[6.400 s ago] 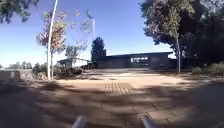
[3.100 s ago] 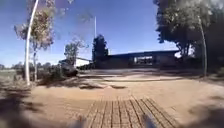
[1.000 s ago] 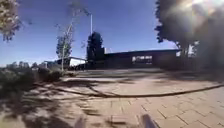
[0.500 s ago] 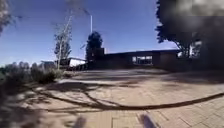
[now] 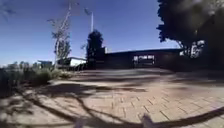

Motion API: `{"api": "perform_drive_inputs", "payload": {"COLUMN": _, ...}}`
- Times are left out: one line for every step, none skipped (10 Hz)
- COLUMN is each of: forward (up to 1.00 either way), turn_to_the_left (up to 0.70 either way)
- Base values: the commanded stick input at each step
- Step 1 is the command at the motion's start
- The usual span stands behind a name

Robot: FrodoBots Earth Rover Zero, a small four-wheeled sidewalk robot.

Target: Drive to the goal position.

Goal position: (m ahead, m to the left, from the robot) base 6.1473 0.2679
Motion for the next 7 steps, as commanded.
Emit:
{"api": "perform_drive_inputs", "payload": {"forward": 1.00, "turn_to_the_left": 0.00}}
{"api": "perform_drive_inputs", "payload": {"forward": 1.00, "turn_to_the_left": 0.00}}
{"api": "perform_drive_inputs", "payload": {"forward": 1.00, "turn_to_the_left": 0.00}}
{"api": "perform_drive_inputs", "payload": {"forward": 1.00, "turn_to_the_left": 0.00}}
{"api": "perform_drive_inputs", "payload": {"forward": 1.00, "turn_to_the_left": 0.00}}
{"api": "perform_drive_inputs", "payload": {"forward": 1.00, "turn_to_the_left": 0.00}}
{"api": "perform_drive_inputs", "payload": {"forward": 1.00, "turn_to_the_left": 0.00}}
